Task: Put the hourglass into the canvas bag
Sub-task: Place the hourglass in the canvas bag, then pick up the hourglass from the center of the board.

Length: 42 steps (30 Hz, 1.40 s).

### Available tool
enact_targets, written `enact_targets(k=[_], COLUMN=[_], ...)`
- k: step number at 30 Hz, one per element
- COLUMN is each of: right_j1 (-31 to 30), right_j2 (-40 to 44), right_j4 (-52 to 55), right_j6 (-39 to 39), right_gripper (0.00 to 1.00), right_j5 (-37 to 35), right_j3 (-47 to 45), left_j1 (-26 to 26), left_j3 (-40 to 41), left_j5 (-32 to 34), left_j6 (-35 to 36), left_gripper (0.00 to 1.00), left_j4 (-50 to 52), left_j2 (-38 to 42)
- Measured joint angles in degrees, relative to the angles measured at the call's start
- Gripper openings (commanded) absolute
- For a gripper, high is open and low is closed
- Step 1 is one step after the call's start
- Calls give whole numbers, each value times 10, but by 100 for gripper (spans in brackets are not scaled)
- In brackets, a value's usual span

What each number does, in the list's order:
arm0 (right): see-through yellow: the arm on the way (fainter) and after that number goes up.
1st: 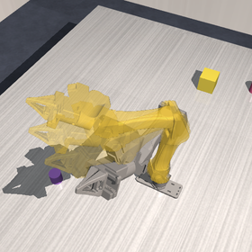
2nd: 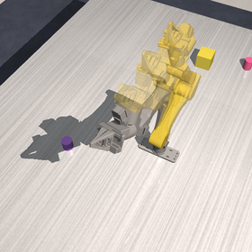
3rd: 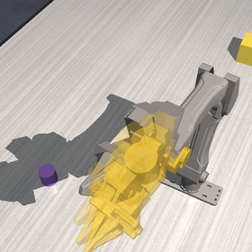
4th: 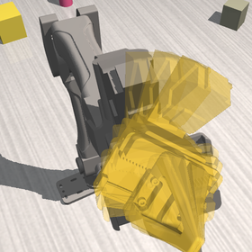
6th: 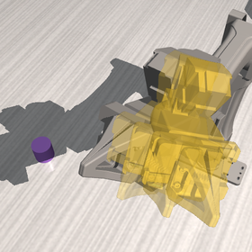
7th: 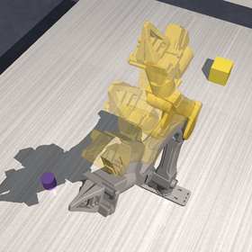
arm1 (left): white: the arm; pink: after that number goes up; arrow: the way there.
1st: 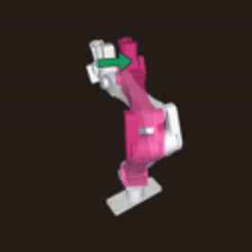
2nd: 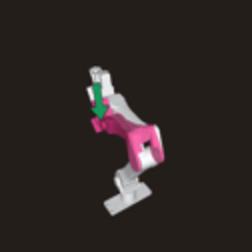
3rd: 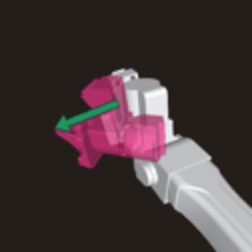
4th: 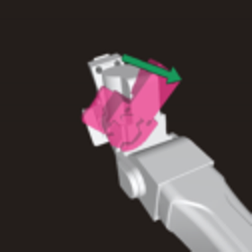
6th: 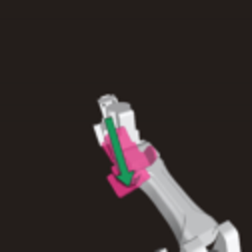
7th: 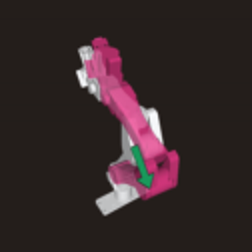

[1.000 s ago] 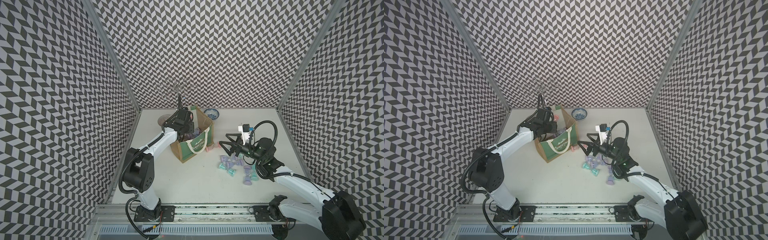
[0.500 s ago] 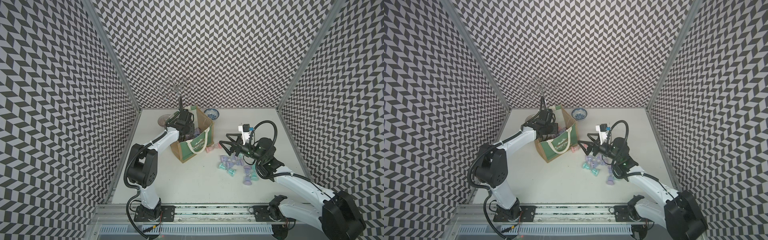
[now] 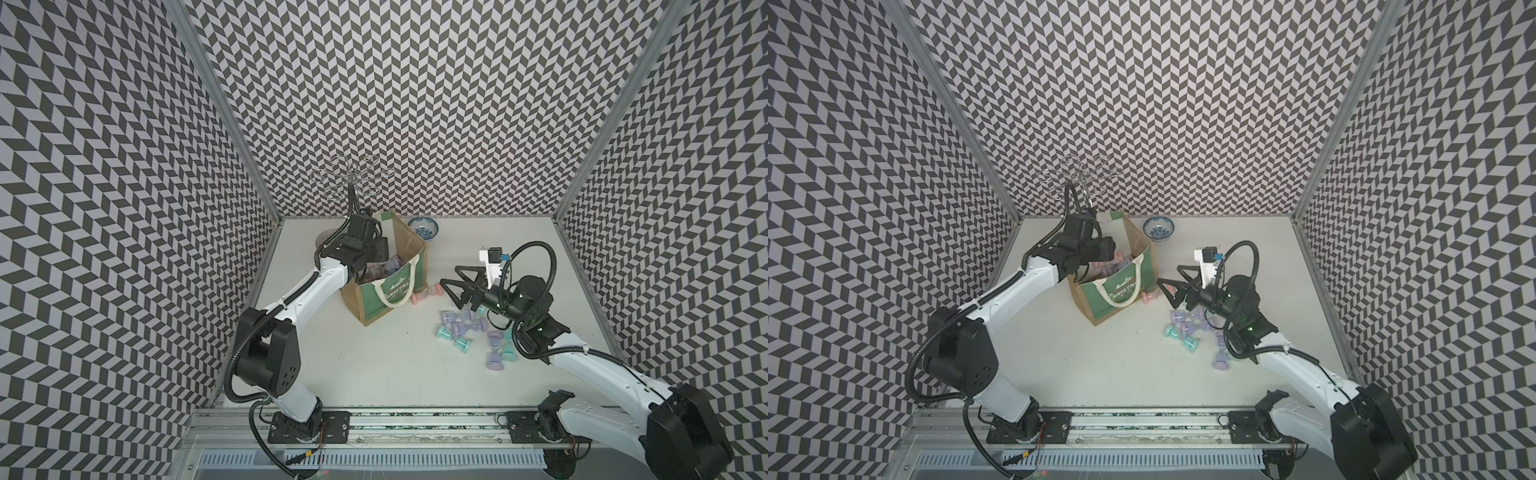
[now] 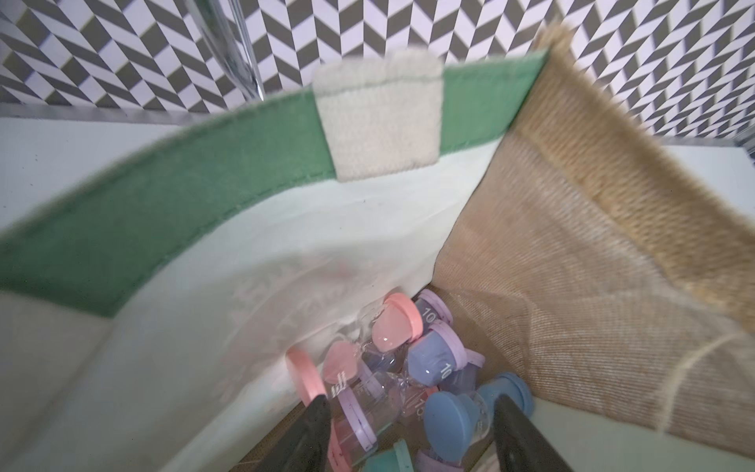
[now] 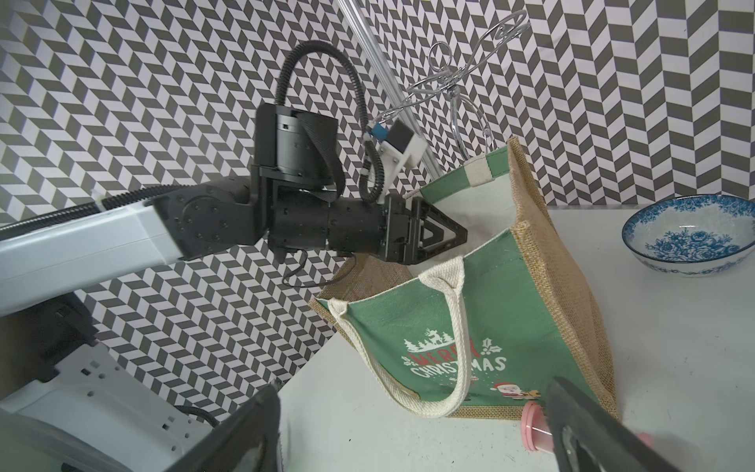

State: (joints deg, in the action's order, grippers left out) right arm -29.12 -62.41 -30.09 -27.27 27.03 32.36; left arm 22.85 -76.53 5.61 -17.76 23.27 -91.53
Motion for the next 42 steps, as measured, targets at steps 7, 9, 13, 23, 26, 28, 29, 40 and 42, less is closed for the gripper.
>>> enact_targets(k=[7, 9, 13, 23, 26, 28, 29, 40, 42], right_j1=[0, 0, 0, 1, 4, 5, 7, 41, 48], right_j2=[17, 23, 41, 97, 113, 124, 131, 164, 164], right_j4=[25, 36, 58, 128, 156, 173, 183, 261, 268], right_j6=[-14, -19, -30, -45, -48, -48, -48, -52, -53], right_gripper=[99, 99, 99, 99, 99, 99, 99, 99, 99], right_j5=[-23, -33, -56, -108, -119, -126, -130, -163, -165], right_j3=[0, 0, -1, -10, -18, -22, -26, -66, -72], left_j1=[3, 8, 24, 118, 160, 184, 198, 256, 257], left_j3=[35, 41, 46, 75, 77, 82, 85, 89, 95], left_j5=[-26, -33, -41, -45, -38, -35, -34, -22, -22], left_j6=[-1, -1, 1, 33, 43, 49, 54, 83, 86], left_gripper=[66, 66, 68, 71, 71, 72, 73, 73, 73], left_j4=[-21, -24, -35, -53, -53, -56, -57, -57, -58], left_j2=[84, 107, 148, 218, 219, 219, 218, 121, 105])
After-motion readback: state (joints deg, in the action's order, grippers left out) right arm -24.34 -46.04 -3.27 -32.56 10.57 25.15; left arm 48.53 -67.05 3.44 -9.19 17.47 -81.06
